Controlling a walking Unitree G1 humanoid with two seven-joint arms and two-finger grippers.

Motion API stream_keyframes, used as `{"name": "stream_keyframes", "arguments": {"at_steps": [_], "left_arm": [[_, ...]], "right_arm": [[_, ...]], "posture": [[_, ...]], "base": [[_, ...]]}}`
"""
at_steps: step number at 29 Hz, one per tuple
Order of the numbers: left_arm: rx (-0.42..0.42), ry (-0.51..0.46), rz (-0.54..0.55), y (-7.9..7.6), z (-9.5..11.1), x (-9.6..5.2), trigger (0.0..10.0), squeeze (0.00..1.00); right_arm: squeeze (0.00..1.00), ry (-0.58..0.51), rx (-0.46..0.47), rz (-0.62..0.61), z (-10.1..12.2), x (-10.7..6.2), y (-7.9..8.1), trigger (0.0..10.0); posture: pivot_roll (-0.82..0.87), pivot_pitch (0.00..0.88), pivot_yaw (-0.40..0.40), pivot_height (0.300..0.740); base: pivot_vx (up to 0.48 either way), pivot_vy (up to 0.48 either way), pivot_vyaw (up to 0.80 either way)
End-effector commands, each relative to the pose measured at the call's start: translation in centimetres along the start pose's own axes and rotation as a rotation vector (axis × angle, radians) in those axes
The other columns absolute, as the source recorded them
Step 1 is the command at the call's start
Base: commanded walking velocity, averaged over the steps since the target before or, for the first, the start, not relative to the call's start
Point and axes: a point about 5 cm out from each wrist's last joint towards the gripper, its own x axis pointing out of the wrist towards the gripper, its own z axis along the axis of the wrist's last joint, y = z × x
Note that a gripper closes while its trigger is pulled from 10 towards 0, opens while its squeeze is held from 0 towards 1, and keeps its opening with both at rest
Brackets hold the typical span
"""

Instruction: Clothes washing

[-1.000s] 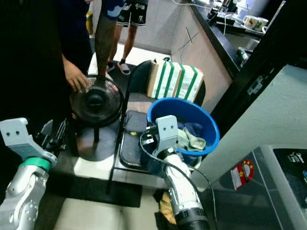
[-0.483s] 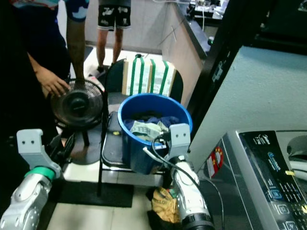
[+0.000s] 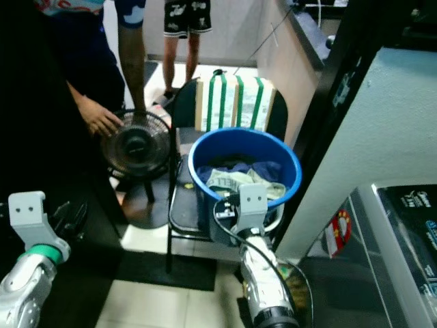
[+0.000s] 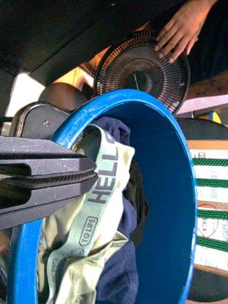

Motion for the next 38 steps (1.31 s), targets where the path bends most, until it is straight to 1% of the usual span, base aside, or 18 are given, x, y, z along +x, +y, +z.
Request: {"name": "stream_keyframes", "arguments": {"at_steps": [1, 3, 4, 5, 6, 9, 10, 11, 13, 14, 17, 18, 24, 26, 31, 35, 38], "left_arm": [[0.012, 0.004, -0.027, 0.4, 0.3, 0.0, 10.0, 0.00], [0.009, -0.003, -0.042, 0.4, 0.6, 0.1, 10.0, 0.00], [0.002, -0.004, -0.063, 0.1, 0.9, 0.2, 10.0, 0.00], [-0.004, -0.003, -0.075, 0.0, 1.1, 0.3, 10.0, 0.00], [-0.008, 0.000, -0.099, -0.4, 1.3, 0.3, 10.0, 0.00], [-0.010, 0.001, -0.115, -0.7, 1.4, 0.3, 10.0, 0.00], [0.002, -0.006, -0.127, -1.1, 1.5, 0.4, 10.0, 0.00], [0.002, -0.006, -0.127, -1.1, 1.5, 0.4, 10.0, 0.00], [-0.004, -0.023, -0.121, -1.6, 1.7, 0.6, 10.0, 0.00], [-0.019, -0.044, -0.125, -2.0, 1.9, 0.6, 10.0, 0.00], [-0.031, -0.058, -0.127, -2.2, 2.0, 0.6, 10.0, 0.00], [-0.039, -0.071, -0.126, -2.7, 2.0, 0.6, 10.0, 0.00], [-0.035, -0.075, -0.113, -3.0, 2.0, 0.7, 10.0, 0.00], [-0.028, -0.076, -0.094, -3.0, 2.0, 0.7, 10.0, 0.00], [-0.044, -0.078, -0.065, -3.1, 1.9, 0.7, 10.0, 0.00], [-0.041, -0.076, -0.067, -3.3, 1.8, 0.7, 10.0, 0.00], [-0.047, -0.095, -0.069, -3.3, 1.9, 0.6, 10.0, 0.00]], "right_arm": [[0.00, 0.007, 0.016, -0.019, -0.4, -0.2, 0.0, 10.0], [0.00, 0.006, 0.020, -0.022, -0.5, -0.2, 0.1, 10.0], [0.00, 0.010, 0.020, -0.023, -0.6, -0.4, 0.0, 10.0], [0.00, 0.013, 0.018, -0.023, -0.6, -0.4, -0.1, 10.0], [0.00, 0.014, 0.014, -0.025, -0.6, -0.4, -0.4, 10.0], [0.00, 0.014, 0.012, -0.027, -0.5, -0.4, -0.6, 10.0], [0.00, 0.012, 0.010, -0.032, -0.3, -0.2, -1.0, 10.0], [0.00, 0.012, 0.010, -0.032, -0.3, -0.2, -1.0, 10.0], [0.00, 0.011, 0.012, -0.042, 0.2, 0.3, -1.6, 10.0], [0.00, 0.011, 0.008, -0.040, 0.5, 0.6, -1.7, 10.0], [0.00, 0.011, 0.005, -0.037, 0.6, 0.7, -1.7, 10.0], [0.00, 0.006, 0.003, -0.025, 0.9, 1.0, -1.7, 10.0], [0.00, 0.000, 0.002, -0.014, 1.2, 1.2, -1.6, 10.0], [0.00, -0.004, 0.008, -0.008, 1.3, 1.3, -1.5, 10.0], [0.00, 0.000, 0.013, 0.007, 1.2, 1.2, -1.3, 10.0], [0.00, 0.002, 0.013, 0.011, 1.2, 1.2, -1.3, 10.0], [0.00, 0.007, 0.013, 0.018, 1.1, 1.1, -1.3, 10.0]], "posture": [[0.16, 0.000, 0.136, 0.740], [0.16, 0.000, 0.136, 0.740], [0.15, 0.000, 0.111, 0.740], [0.15, 0.000, 0.111, 0.740], [0.13, 0.000, 0.090, 0.740], [0.13, 0.000, 0.090, 0.740], [0.11, 0.000, 0.067, 0.740], [0.11, 0.000, 0.067, 0.740], [0.10, 0.000, 0.051, 0.740], [0.10, 0.000, 0.036, 0.740], [0.10, 0.000, 0.036, 0.740], [0.08, 0.000, 0.016, 0.740], [0.08, 0.000, 0.016, 0.740], [0.08, 0.000, 0.010, 0.740], [0.09, 0.000, 0.004, 0.740], [0.08, 0.000, -0.006, 0.740], [0.08, 0.000, -0.009, 0.740]], "base": [[0.000, 0.000, 0.00], [0.000, 0.000, 0.00], [0.000, 0.000, 0.00], [0.000, 0.000, 0.00], [0.000, 0.000, 0.00], [0.000, 0.000, 0.00], [0.000, 0.000, 0.00], [0.000, 0.000, 0.00], [0.000, 0.000, 0.00], [0.000, 0.000, 0.00], [0.000, 0.000, 0.00], [0.000, 0.000, 0.00], [0.000, 0.000, 0.00], [0.000, 0.000, 0.00], [0.000, 0.000, 0.00], [0.000, 0.000, 0.00], [0.296, 0.000, 0.00]]}}
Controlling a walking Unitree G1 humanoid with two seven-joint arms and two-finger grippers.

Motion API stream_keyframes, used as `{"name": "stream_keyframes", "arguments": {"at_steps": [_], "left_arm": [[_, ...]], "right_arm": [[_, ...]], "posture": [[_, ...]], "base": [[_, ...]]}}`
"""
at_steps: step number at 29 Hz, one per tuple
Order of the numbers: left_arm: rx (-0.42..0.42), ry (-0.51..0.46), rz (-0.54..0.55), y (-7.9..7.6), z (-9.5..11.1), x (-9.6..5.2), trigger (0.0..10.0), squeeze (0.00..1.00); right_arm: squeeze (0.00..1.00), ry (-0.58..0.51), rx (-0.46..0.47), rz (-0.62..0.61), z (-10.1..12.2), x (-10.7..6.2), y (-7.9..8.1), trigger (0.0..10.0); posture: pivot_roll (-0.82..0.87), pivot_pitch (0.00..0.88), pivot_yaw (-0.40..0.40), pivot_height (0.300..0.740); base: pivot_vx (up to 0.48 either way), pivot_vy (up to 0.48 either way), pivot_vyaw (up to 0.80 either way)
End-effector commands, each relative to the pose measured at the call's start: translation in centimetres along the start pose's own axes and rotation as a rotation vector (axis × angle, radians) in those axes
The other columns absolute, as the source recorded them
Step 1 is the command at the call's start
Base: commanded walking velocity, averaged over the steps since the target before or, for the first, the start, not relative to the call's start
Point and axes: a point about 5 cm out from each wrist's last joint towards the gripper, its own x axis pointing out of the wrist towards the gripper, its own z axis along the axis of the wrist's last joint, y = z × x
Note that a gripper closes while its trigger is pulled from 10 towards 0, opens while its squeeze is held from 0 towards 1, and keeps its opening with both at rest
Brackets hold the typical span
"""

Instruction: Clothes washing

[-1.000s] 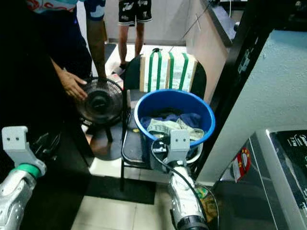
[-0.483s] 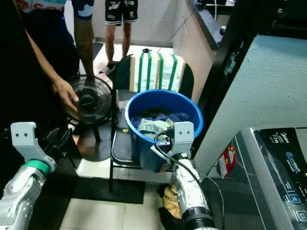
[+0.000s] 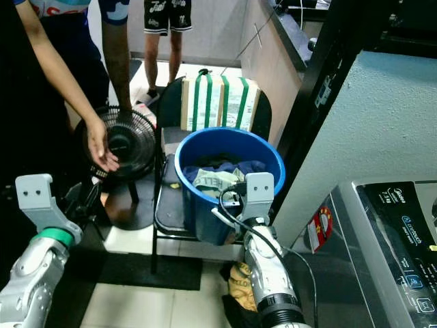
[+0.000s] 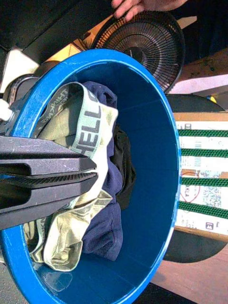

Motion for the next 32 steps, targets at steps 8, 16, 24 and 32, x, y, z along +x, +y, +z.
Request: {"name": "stream_keyframes", "arguments": {"at_steps": [8, 16, 24, 32], "left_arm": [[-0.003, -0.027, -0.007, -0.40, 0.11, -0.09, 10.0, 0.00], [-0.003, -0.028, -0.016, -0.46, 0.13, 0.01, 10.0, 0.00], [-0.004, -0.031, -0.019, -0.46, 0.12, 0.06, 10.0, 0.00], [-0.017, -0.028, 0.003, -0.25, 0.03, -0.11, 10.0, 0.00]], "right_arm": [[0.00, 0.011, -0.040, 0.006, -0.39, -0.46, -0.07, 10.0], [0.00, 0.028, -0.003, 0.003, -0.80, -0.74, -0.06, 10.0], [0.00, 0.032, -0.007, 0.008, -0.87, -0.81, -0.03, 10.0], [0.00, 0.041, 0.017, 0.022, -0.97, -0.82, 0.12, 10.0]], "posture": [[0.08, 0.000, -0.012, 0.740], [0.07, 0.000, -0.010, 0.740], [0.07, 0.000, -0.011, 0.740], [0.08, 0.000, -0.015, 0.740]], "base": [[0.379, 0.000, 0.10], [0.392, 0.000, 0.05], [0.404, 0.000, 0.00], [0.000, 0.000, 0.00]]}}
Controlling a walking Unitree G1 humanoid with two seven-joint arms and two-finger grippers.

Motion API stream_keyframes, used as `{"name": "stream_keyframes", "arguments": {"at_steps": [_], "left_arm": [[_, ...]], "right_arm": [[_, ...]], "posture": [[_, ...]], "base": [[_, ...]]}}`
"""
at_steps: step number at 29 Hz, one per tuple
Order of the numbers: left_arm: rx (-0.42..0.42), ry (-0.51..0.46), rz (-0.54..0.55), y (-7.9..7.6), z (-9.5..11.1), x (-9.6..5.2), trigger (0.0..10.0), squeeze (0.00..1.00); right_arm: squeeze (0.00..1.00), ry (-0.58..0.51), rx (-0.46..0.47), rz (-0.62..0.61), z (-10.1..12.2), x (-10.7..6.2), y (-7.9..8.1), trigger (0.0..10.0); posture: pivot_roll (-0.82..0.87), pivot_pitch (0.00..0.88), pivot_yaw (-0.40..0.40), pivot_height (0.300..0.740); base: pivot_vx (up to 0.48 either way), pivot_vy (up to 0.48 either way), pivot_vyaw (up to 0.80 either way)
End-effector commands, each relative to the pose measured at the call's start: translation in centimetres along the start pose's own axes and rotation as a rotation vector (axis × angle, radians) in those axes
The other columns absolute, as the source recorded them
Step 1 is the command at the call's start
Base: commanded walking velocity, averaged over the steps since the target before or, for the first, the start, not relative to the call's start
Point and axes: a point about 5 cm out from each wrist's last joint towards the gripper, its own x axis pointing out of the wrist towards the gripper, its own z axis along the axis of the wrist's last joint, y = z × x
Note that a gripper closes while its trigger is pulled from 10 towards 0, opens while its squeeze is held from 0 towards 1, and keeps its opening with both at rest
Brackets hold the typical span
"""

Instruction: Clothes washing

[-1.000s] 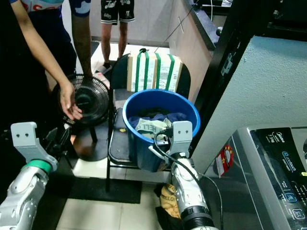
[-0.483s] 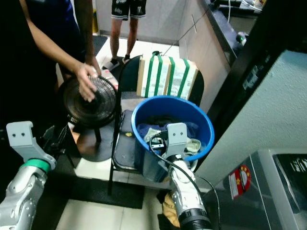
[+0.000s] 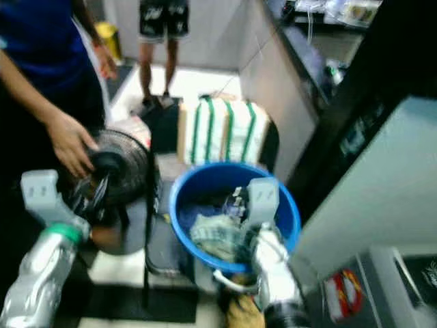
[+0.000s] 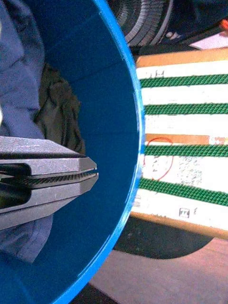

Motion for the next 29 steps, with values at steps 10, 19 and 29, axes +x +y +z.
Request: {"name": "stream_keyframes", "arguments": {"at_steps": [10, 19, 29], "left_arm": [[0.010, 0.025, 0.029, 0.8, -0.5, -0.7, 10.0, 0.00], [0.020, 0.023, 0.011, 0.6, -0.6, -0.9, 10.0, 0.00], [-0.004, 0.028, -0.056, -0.1, -0.4, -0.7, 10.0, 0.00]], "right_arm": [[0.00, 0.022, 0.033, 0.033, -0.5, -0.1, 0.7, 10.0], [1.00, 0.018, 0.062, 0.103, -0.3, 0.1, 1.2, 10.0], [1.00, 0.147, 0.020, 0.134, -0.8, 2.3, 0.8, 10.0]], "posture": [[0.08, 0.000, -0.017, 0.740], [0.08, 0.000, -0.013, 0.740], [0.07, 0.022, 0.005, 0.740]], "base": [[0.000, 0.000, 0.00], [0.000, 0.000, 0.00], [0.000, 0.000, 0.00]]}}
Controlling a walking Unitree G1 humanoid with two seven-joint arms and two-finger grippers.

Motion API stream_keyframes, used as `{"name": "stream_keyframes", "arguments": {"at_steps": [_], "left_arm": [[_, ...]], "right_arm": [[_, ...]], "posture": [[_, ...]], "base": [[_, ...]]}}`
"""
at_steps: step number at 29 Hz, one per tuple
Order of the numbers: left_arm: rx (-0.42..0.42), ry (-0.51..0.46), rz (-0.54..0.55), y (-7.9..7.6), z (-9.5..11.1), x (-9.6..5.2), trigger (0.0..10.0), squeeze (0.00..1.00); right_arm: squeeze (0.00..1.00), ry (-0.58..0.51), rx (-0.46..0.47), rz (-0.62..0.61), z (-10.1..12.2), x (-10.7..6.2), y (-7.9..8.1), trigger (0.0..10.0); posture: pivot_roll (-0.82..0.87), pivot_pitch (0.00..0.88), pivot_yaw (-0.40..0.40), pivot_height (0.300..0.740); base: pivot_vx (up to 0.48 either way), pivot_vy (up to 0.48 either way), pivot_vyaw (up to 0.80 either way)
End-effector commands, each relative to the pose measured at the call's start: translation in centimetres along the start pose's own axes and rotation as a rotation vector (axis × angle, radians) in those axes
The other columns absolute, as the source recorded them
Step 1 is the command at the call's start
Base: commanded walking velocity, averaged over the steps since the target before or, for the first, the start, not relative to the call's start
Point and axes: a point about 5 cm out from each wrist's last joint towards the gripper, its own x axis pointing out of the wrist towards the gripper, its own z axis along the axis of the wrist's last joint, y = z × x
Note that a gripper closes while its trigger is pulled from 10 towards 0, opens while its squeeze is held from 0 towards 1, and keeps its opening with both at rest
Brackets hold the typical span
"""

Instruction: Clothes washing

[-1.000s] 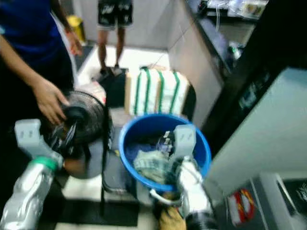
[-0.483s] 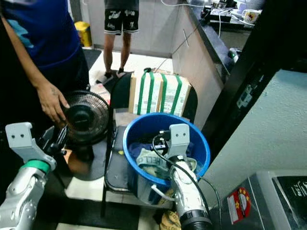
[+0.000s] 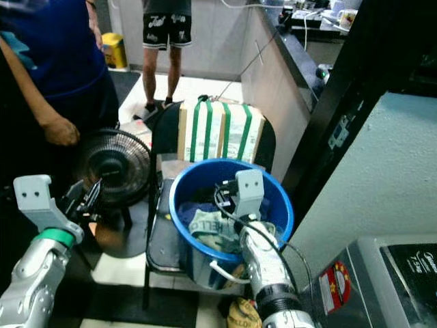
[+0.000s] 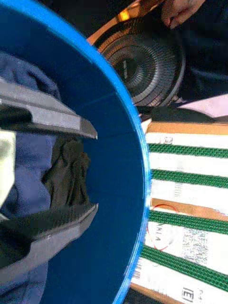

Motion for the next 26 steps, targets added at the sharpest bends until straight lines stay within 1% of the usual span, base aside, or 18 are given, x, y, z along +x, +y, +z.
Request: {"name": "stream_keyframes", "arguments": {"at_steps": [1, 2, 3, 4, 5, 7, 10, 12, 14, 15, 16, 19, 20, 21, 22, 23, 25, 26], "left_arm": [[-0.010, 0.007, -0.032, -0.5, 0.0, -0.1, 10.0, 0.00], [-0.010, 0.007, -0.032, -0.5, 0.0, -0.1, 10.0, 0.00], [-0.013, 0.008, -0.041, -0.6, 0.0, -0.1, 10.0, 0.00], [-0.020, 0.014, -0.056, -0.7, 0.0, -0.3, 10.0, 0.00], [-0.020, 0.014, -0.056, -0.7, 0.0, -0.3, 10.0, 0.00], [-0.036, 0.021, -0.077, -1.0, -0.1, -0.7, 10.0, 0.00], [-0.041, 0.026, -0.088, -1.1, -0.1, -0.9, 10.0, 0.00], [-0.046, 0.032, -0.099, -1.3, -0.1, -1.3, 10.0, 0.00], [-0.048, 0.035, -0.103, -1.3, -0.1, -1.4, 10.0, 0.00], [-0.050, 0.039, -0.109, -1.4, -0.1, -1.6, 10.0, 0.00], [-0.055, 0.043, -0.118, -1.4, -0.1, -1.9, 10.0, 0.00], [-0.059, 0.045, -0.124, -1.4, -0.1, -2.0, 10.0, 0.00], [-0.068, 0.046, -0.140, -1.6, 0.0, -2.3, 10.0, 0.00], [-0.068, 0.046, -0.140, -1.6, 0.0, -2.3, 10.0, 0.00], [-0.080, 0.047, -0.160, -1.7, 0.1, -2.5, 10.0, 0.00], [-0.091, 0.047, -0.178, -1.9, 0.2, -2.8, 10.0, 0.00], [-0.099, 0.047, -0.190, -2.0, 0.2, -3.0, 10.0, 0.00], [-0.112, 0.046, -0.201, -2.2, 0.3, -3.2, 10.0, 0.00]], "right_arm": [[1.00, 0.049, -0.001, -0.007, -0.6, 0.1, -0.3, 10.0], [1.00, 0.049, -0.001, -0.007, -0.6, 0.1, -0.3, 10.0], [1.00, 0.064, 0.000, -0.008, -0.5, 0.4, -0.4, 10.0], [1.00, 0.072, -0.008, -0.006, -0.1, 0.9, -0.3, 10.0], [1.00, 0.072, -0.008, -0.006, -0.1, 0.9, -0.3, 10.0], [1.00, 0.078, -0.034, 0.015, 0.6, 1.7, 0.1, 10.0], [1.00, 0.083, -0.050, 0.034, 1.0, 2.1, 0.4, 10.0], [1.00, 0.089, -0.073, 0.046, 1.4, 2.6, 0.7, 10.0], [1.00, 0.090, -0.082, 0.050, 1.5, 2.7, 0.8, 10.0], [1.00, 0.089, -0.087, 0.060, 1.7, 3.0, 1.0, 10.0], [0.97, 0.086, -0.090, 0.078, 2.0, 3.2, 1.2, 10.0], [0.97, 0.085, -0.090, 0.089, 2.1, 3.3, 1.4, 10.0], [0.12, 0.085, -0.095, 0.121, 2.2, 3.4, 1.8, 10.0], [0.12, 0.085, -0.095, 0.121, 2.2, 3.4, 1.8, 10.0], [0.00, 0.089, -0.101, 0.154, 2.1, 3.4, 2.2, 10.0], [0.00, 0.090, -0.098, 0.182, 2.0, 3.3, 2.6, 10.0], [0.00, 0.090, -0.094, 0.200, 1.9, 3.2, 2.8, 10.0], [0.00, 0.092, -0.062, 0.206, 1.5, 2.9, 3.0, 10.0]], "posture": [[0.07, 0.022, 0.005, 0.740], [0.07, 0.022, 0.005, 0.740], [0.07, 0.022, 0.005, 0.740], [0.07, 0.041, 0.010, 0.740], [0.07, 0.041, 0.010, 0.740], [0.07, 0.057, 0.012, 0.740], [0.07, 0.074, 0.012, 0.740], [0.08, 0.108, 0.013, 0.740], [0.08, 0.108, 0.013, 0.740], [0.08, 0.129, 0.016, 0.740], [0.08, 0.136, 0.017, 0.740], [0.08, 0.136, 0.017, 0.740], [0.07, 0.156, 0.016, 0.740], [0.07, 0.156, 0.016, 0.740], [0.07, 0.156, 0.016, 0.740], [0.07, 0.166, 0.011, 0.740], [0.07, 0.172, 0.005, 0.740], [0.07, 0.172, 0.005, 0.740]], "base": [[0.000, 0.000, 0.00], [0.000, 0.000, 0.00], [0.000, 0.000, 0.00], [0.000, 0.000, 0.00], [0.000, 0.000, 0.00], [0.000, 0.000, 0.00], [0.000, 0.000, 0.00], [0.000, 0.000, 0.00], [0.000, 0.000, 0.00], [0.000, 0.000, 0.00], [0.000, 0.000, 0.00], [0.000, 0.000, 0.00], [0.000, 0.000, 0.00], [0.000, 0.000, 0.00], [0.000, 0.000, 0.00], [0.000, 0.000, 0.00], [0.000, 0.000, 0.00], [0.000, 0.000, 0.00]]}}
